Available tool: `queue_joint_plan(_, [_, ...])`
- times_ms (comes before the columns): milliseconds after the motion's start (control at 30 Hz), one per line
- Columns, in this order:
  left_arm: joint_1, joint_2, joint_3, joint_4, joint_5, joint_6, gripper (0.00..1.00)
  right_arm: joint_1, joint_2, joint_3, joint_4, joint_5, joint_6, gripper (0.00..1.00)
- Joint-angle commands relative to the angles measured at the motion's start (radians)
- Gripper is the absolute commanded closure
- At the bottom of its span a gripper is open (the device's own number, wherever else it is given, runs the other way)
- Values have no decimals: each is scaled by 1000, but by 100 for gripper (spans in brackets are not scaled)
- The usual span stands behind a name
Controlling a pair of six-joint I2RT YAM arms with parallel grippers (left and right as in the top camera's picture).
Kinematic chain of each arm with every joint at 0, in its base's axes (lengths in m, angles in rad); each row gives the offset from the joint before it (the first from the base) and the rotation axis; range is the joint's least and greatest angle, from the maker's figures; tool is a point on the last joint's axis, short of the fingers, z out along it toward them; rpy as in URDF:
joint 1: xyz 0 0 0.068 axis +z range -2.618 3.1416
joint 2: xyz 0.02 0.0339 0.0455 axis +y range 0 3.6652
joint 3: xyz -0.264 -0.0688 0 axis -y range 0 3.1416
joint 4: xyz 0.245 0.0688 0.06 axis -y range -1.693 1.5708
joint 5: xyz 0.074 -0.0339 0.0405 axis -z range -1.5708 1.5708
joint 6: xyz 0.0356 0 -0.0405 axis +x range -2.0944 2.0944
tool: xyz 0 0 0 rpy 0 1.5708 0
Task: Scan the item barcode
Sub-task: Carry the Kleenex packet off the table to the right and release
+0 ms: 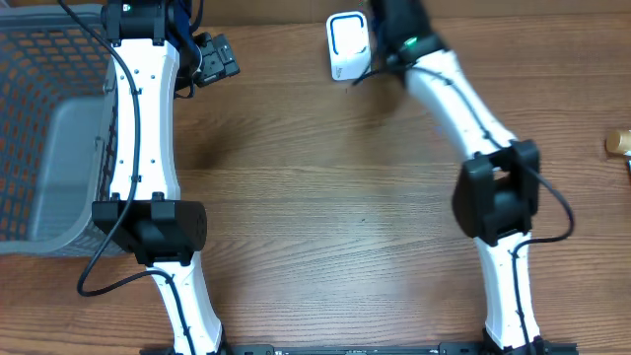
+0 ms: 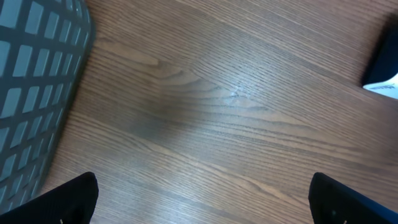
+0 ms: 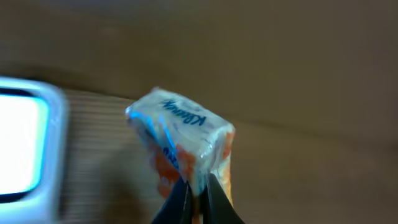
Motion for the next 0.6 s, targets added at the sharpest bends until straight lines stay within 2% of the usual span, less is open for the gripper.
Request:
queue_joint_plan(0, [3,-2,-2,0,5,11,0,-186,-128,63,-183,-10,345,96])
queue_joint_plan(233, [3,-2,-2,0,5,11,0,-525,-127,11,-666,-89,607,96])
queue_joint_plan(333, [3,-2,-2,0,5,11,0,-645,-127,-49,-737,-158,636,96])
queue_joint_plan(367, [3,-2,-2,0,5,11,0,-683,-127,-72,-740,-175,636,75])
queue_joint_plan(400, [3,-2,-2,0,5,11,0,-741,-127,-101,-737,-200,636,38])
queue_joint_plan(500, [3,-2,-2,0,5,11,0,-816,-127,-109,-737,-231,636,10])
queue_joint_plan(533, [3,-2,-2,0,5,11,0,-836,-132,-107,-737,-243,636,7])
queue_joint_plan(567, [3,-2,-2,0,5,11,0,-859,-140,-107,-740,-260,636,0])
